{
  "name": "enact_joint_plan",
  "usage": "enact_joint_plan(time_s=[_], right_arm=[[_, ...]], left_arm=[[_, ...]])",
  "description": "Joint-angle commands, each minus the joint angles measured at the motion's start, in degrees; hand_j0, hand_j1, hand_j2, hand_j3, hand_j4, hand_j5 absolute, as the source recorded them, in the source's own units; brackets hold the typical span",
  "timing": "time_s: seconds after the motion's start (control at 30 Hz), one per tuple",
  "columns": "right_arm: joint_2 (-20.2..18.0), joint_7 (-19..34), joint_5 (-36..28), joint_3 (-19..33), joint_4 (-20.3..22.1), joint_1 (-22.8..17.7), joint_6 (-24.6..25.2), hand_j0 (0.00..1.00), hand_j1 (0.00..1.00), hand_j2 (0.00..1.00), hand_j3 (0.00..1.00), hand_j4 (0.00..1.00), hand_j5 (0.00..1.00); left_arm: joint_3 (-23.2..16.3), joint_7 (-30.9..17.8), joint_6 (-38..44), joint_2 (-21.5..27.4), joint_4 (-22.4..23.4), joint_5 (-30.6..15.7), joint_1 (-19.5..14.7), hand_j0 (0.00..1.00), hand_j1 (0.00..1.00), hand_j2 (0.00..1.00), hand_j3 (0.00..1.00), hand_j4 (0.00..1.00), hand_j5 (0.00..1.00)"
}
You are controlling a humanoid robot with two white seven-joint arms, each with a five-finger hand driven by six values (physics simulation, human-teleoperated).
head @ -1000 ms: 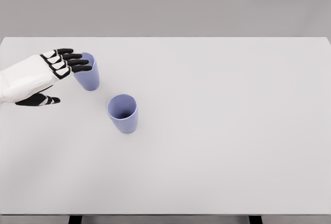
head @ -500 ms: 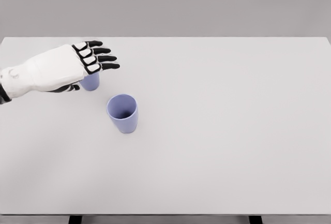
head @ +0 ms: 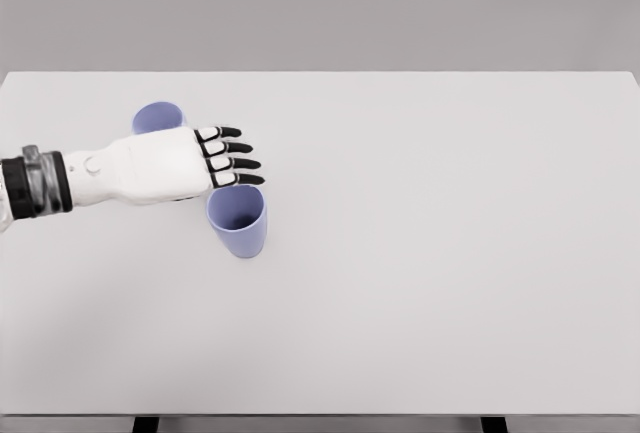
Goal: Place the right cup on the left cup with left arm
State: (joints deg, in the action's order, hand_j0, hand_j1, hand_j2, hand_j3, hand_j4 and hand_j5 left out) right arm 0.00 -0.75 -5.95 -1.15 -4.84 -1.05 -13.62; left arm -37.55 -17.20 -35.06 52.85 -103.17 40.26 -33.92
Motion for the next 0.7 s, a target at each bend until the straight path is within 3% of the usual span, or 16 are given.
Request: enact_joint_plan(time_s=[0.0, 0.27, 0.43, 0.67], right_arm=[[0.0, 0.0, 0.0, 0.0, 0.0, 0.0, 0.0, 1.00, 1.00, 1.00, 1.00, 1.00, 1.00], [0.0, 0.0, 0.0, 0.0, 0.0, 0.0, 0.0, 1.00, 1.00, 1.00, 1.00, 1.00, 1.00], [0.0, 0.0, 0.0, 0.0, 0.0, 0.0, 0.0, 1.00, 1.00, 1.00, 1.00, 1.00, 1.00], [0.0, 0.0, 0.0, 0.0, 0.0, 0.0, 0.0, 1.00, 1.00, 1.00, 1.00, 1.00, 1.00]], left_arm=[[-1.2, -2.3, 0.1, 0.4, 0.0, 1.2, -0.1, 1.00, 1.00, 1.00, 1.00, 1.00, 1.00], [-2.5, -6.3, 0.1, 0.4, 0.0, 1.8, -1.5, 1.00, 1.00, 1.00, 1.00, 1.00, 1.00], [-2.5, -6.4, 0.1, 0.3, 0.0, 2.7, -1.9, 1.00, 1.00, 1.00, 1.00, 1.00, 1.00], [-3.2, -6.1, 0.1, -0.1, 0.0, 0.0, -4.0, 1.00, 1.00, 1.00, 1.00, 1.00, 1.00]])
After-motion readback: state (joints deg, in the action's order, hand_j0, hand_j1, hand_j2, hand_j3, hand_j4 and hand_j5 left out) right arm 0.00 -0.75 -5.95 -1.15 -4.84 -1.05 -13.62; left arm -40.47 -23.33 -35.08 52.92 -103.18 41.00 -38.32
